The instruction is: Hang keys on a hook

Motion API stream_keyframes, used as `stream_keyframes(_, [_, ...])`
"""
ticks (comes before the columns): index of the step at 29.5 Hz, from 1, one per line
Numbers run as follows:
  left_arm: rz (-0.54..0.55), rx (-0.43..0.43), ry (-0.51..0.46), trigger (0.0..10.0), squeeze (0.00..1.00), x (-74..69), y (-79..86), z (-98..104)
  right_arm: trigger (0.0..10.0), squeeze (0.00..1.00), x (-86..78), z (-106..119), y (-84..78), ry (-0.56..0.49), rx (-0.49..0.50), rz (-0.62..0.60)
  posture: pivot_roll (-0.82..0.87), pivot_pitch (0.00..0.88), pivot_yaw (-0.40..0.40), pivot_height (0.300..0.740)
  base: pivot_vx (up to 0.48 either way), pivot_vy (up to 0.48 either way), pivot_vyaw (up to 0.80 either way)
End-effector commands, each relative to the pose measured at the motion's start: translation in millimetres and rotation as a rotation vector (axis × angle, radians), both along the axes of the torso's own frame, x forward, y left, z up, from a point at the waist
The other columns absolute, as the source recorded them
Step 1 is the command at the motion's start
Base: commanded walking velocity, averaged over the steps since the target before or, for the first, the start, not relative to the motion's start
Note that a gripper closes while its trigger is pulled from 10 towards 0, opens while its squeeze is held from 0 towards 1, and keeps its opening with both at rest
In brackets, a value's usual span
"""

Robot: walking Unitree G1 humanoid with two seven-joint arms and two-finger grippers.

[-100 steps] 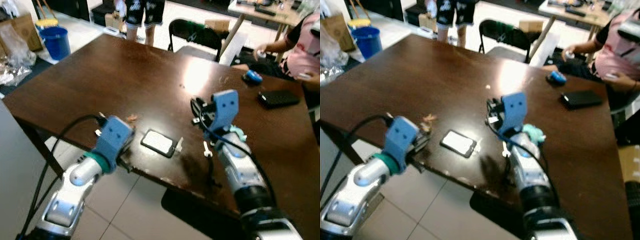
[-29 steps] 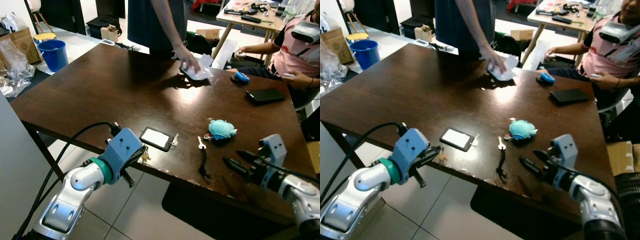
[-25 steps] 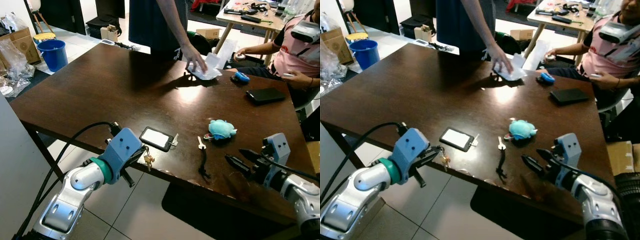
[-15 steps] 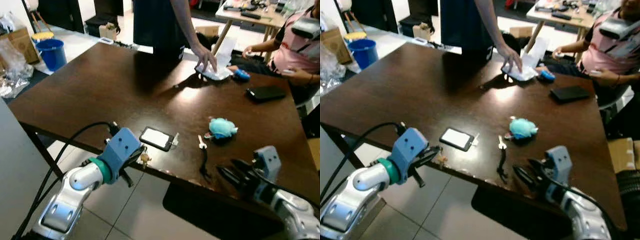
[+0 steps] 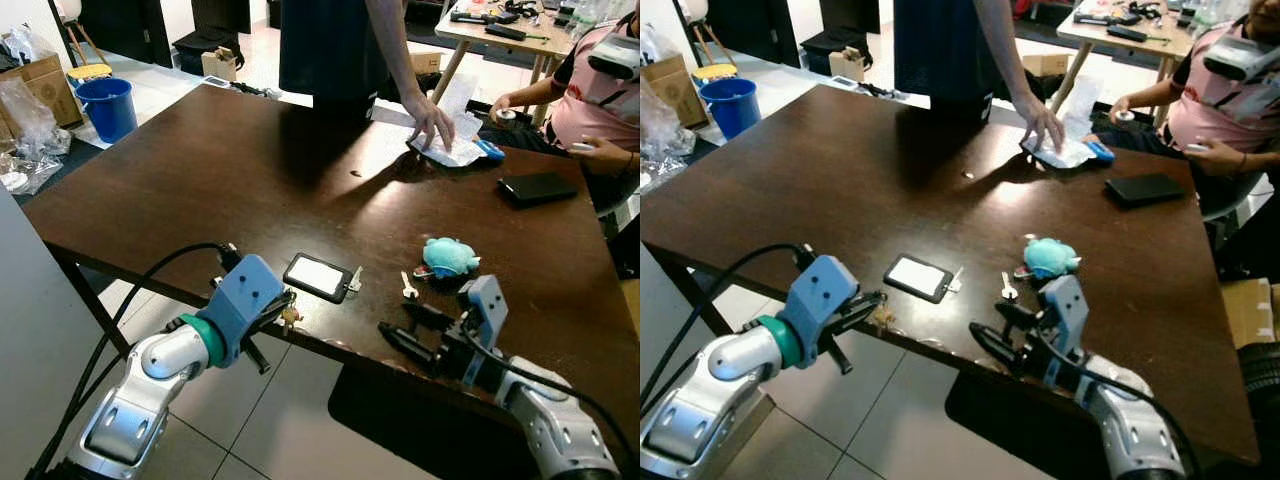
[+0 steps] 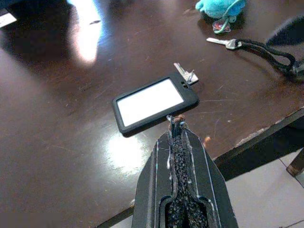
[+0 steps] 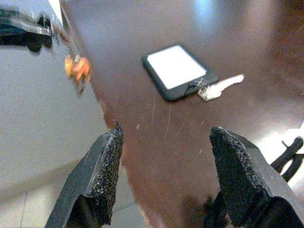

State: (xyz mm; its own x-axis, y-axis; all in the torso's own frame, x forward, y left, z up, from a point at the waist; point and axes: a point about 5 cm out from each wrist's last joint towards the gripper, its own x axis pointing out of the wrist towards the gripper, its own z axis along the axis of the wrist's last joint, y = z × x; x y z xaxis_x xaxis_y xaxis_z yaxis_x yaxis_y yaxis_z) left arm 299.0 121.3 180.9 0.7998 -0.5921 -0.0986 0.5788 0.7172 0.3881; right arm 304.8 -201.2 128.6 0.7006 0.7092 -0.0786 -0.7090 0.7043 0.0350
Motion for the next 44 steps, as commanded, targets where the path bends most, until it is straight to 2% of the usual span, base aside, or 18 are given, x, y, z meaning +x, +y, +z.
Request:
stream_keyframes(1, [0.001, 0.006, 0.021, 10.0, 0.0, -2.7, 1.3, -6, 10.0, 0.0, -3.3, -9, -1.7, 0.038, -0.045, -0.027, 0.04, 0.083, 0.057, 0.74, 0.0, 0.0, 0.0])
stream_keyframes(4, [0.0, 0.006, 0.021, 10.0, 0.0, -2.5, 0.6, -6, 10.0, 0.0, -1.0, -12, -7.2, 0.05, -0.072, -0.077, 0.04, 0.078, 0.057, 0.74, 0.0, 0.0, 0.0])
stream_keyframes(5, [-0.002, 0.005, 0.02, 10.0, 0.0, -2.3, -0.1, -6, 10.0, 0.0, 1.9, -16, -15.3, 0.065, -0.095, -0.134, 0.04, 0.078, 0.057, 0.74, 0.0, 0.0, 0.0])
stream_keyframes(6, [-0.002, 0.005, 0.02, 10.0, 0.0, -2.3, -0.1, -6, 10.0, 0.0, 1.9, -16, -15.3, 0.065, -0.095, -0.134, 0.04, 0.078, 0.057, 0.74, 0.0, 0.0, 0.0])
stream_keyframes(8, [-0.005, 0.004, 0.02, 10.0, 0.0, -2.1, -1.0, -6, 10.0, 0.0, 3.4, -22, -29.6, 0.097, -0.127, -0.207, 0.04, 0.077, 0.059, 0.74, 0.0, 0.0, 0.0])
stream_keyframes(10, [-0.006, 0.004, 0.02, 10.0, 0.0, -2.1, -1.0, -6, 10.0, 0.0, 3.4, -26, -36.6, 0.115, -0.137, -0.238, 0.04, 0.077, 0.06, 0.74, 0.0, 0.0, 0.0])
stream_keyframes(16, [-0.005, 0.005, 0.023, 10.0, 0.0, -2.5, -0.5, -7, 10.0, 0.0, 5.5, -30, -45.4, 0.135, -0.145, -0.3, 0.04, 0.077, 0.063, 0.74, 0.0, 0.0, 0.0])
stream_keyframes(25, [-0.004, 0.006, 0.024, 10.0, 0.0, -2.6, -0.5, -7, 10.0, 0.0, 5.7, -31, -45.4, 0.136, -0.148, -0.307, 0.04, 0.077, 0.063, 0.74, 0.0, 0.0, 0.0])
stream_keyframes(26, [-0.004, 0.007, 0.025, 10.0, 0.0, -2.8, -0.5, -7, 4.3, 0.0, 6.6, -31, -44.4, 0.136, -0.144, -0.31, 0.05, 0.079, 0.064, 0.74, 0.0, 0.0, 0.0])
stream_keyframes(28, [-0.004, 0.007, 0.025, 10.0, 0.0, -2.8, -0.5, -7, 4.3, 0.0, 6.6, -31, -44.4, 0.136, -0.144, -0.31, 0.05, 0.079, 0.064, 0.74, 0.0, 0.0, 0.0])
stream_keyframes(29, [-0.003, 0.007, 0.026, 10.0, 0.0, -2.8, -0.6, -8, 2.4, 0.0, 7.2, -31, -43.6, 0.135, -0.14, -0.31, 0.05, 0.078, 0.065, 0.74, 0.0, 0.0, 0.0])
stream_keyframes(30, [-0.002, 0.008, 0.026, 10.0, 0.0, -2.7, -0.5, -8, 0.0, 0.0, 8.6, -31, -42.9, 0.132, -0.126, -0.31, 0.05, 0.079, 0.064, 0.74, 0.0, 0.0, 0.0])
stream_keyframes(41, [0.001, 0.012, 0.028, 10.0, 0.0, -2.1, 0.6, -8, 0.0, 0.0, 11.4, -26, -41.4, 0.103, -0.091, -0.315, 0.04, 0.088, 0.066, 0.74, 0.0, 0.0, 0.0])
stream_keyframes(44, [0.002, 0.013, 0.027, 10.0, 0.0, -1.5, 1.0, -7, 0.0, 0.0, 15.0, -17, -38.8, 0.065, -0.058, -0.322, 0.04, 0.088, 0.066, 0.74, 0.0, 0.0, 0.0])
